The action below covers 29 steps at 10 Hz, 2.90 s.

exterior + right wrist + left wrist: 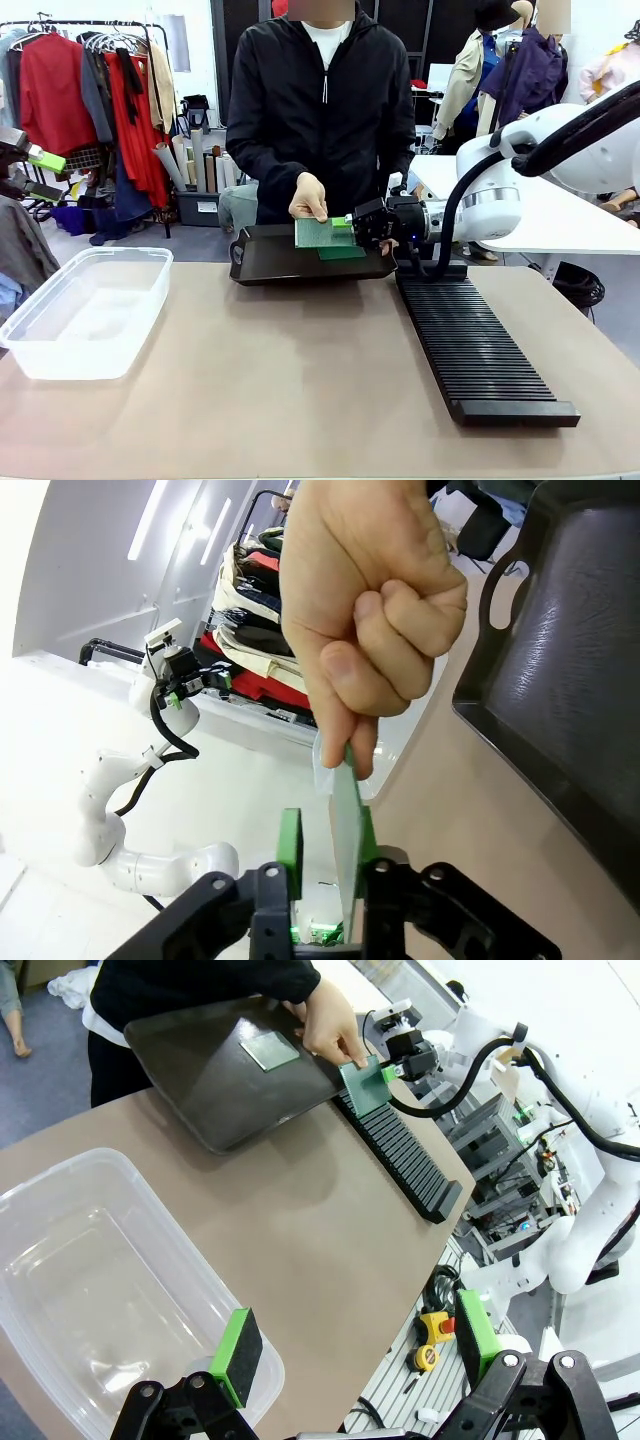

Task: Sort PCBs into racks and boxes based on the side picked up.
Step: Pick up the Blank PCB handed by the Human, then if the short side of the Blank PCB is picked up, insert it into the PCB Rack ; if the long side is picked up, place it in the Organizing box.

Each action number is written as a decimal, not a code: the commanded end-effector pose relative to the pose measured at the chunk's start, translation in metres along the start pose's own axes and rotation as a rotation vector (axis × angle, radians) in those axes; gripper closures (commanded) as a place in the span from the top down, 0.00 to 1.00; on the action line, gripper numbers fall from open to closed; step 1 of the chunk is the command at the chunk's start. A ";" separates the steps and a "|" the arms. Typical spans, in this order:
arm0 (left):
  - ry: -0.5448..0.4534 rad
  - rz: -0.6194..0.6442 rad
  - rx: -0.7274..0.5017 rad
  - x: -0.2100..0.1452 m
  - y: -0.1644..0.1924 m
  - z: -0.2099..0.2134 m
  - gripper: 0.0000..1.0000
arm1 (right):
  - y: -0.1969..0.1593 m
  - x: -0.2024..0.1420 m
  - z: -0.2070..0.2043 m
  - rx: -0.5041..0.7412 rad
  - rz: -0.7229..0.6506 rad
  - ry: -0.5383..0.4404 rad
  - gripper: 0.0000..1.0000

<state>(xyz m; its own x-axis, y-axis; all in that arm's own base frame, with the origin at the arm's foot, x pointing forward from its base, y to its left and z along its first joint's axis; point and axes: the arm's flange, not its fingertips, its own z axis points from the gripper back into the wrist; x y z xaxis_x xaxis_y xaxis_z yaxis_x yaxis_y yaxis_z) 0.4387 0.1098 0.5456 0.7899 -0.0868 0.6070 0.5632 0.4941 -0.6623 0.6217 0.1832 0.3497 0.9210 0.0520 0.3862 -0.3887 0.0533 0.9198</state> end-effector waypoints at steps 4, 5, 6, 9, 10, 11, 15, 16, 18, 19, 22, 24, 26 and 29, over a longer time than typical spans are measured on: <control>-0.004 -0.001 -0.007 0.000 -0.002 0.001 1.00 | -0.003 0.002 -0.001 -0.012 -0.041 -0.022 0.00; -0.004 -0.001 -0.007 0.000 -0.002 0.001 1.00 | -0.002 0.001 -0.001 0.006 -0.047 -0.003 0.00; -0.004 -0.001 -0.007 0.000 -0.002 0.001 1.00 | -0.004 -0.001 0.002 -0.009 -0.014 -0.006 0.00; -0.004 -0.001 -0.007 0.000 -0.002 0.001 1.00 | -0.004 -0.001 0.002 -0.009 -0.014 -0.006 0.00; -0.004 -0.001 -0.007 0.000 -0.002 0.001 1.00 | -0.004 -0.001 0.002 -0.009 -0.014 -0.006 0.00; -0.004 -0.001 -0.007 0.000 -0.002 0.001 1.00 | -0.004 -0.001 0.002 -0.009 -0.014 -0.006 0.00; -0.004 -0.001 -0.007 0.000 -0.002 0.001 1.00 | -0.004 -0.001 0.002 -0.009 -0.014 -0.006 0.00; -0.004 -0.001 -0.007 0.000 -0.002 0.001 1.00 | -0.004 -0.001 0.002 -0.009 -0.014 -0.006 0.00; -0.004 -0.001 -0.007 0.000 -0.002 0.001 1.00 | -0.004 -0.001 0.002 -0.009 -0.014 -0.006 0.00; -0.004 -0.001 -0.007 0.000 -0.002 0.001 1.00 | -0.004 -0.001 0.002 -0.009 -0.014 -0.006 0.00; -0.004 -0.001 -0.007 0.000 -0.002 0.001 1.00 | -0.004 -0.001 0.002 -0.009 -0.014 -0.006 0.00; -0.004 -0.001 -0.007 0.000 -0.002 0.001 1.00 | 0.000 0.001 0.013 0.018 0.038 0.010 0.00; -0.004 -0.001 -0.007 0.000 -0.002 0.001 1.00 | 0.018 0.003 0.038 0.089 0.155 0.024 0.00; -0.004 -0.001 -0.007 0.000 -0.002 0.001 1.00 | 0.034 0.008 0.081 0.115 0.281 0.085 0.00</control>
<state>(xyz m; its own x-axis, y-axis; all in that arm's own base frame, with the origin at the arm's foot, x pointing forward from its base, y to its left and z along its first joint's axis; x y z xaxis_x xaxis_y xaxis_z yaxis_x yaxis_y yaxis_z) 0.4387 0.1099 0.5455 0.7901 -0.0865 0.6068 0.5628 0.4943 -0.6625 0.6165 0.1146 0.3891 0.8184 0.0891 0.5677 -0.5622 -0.0804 0.8231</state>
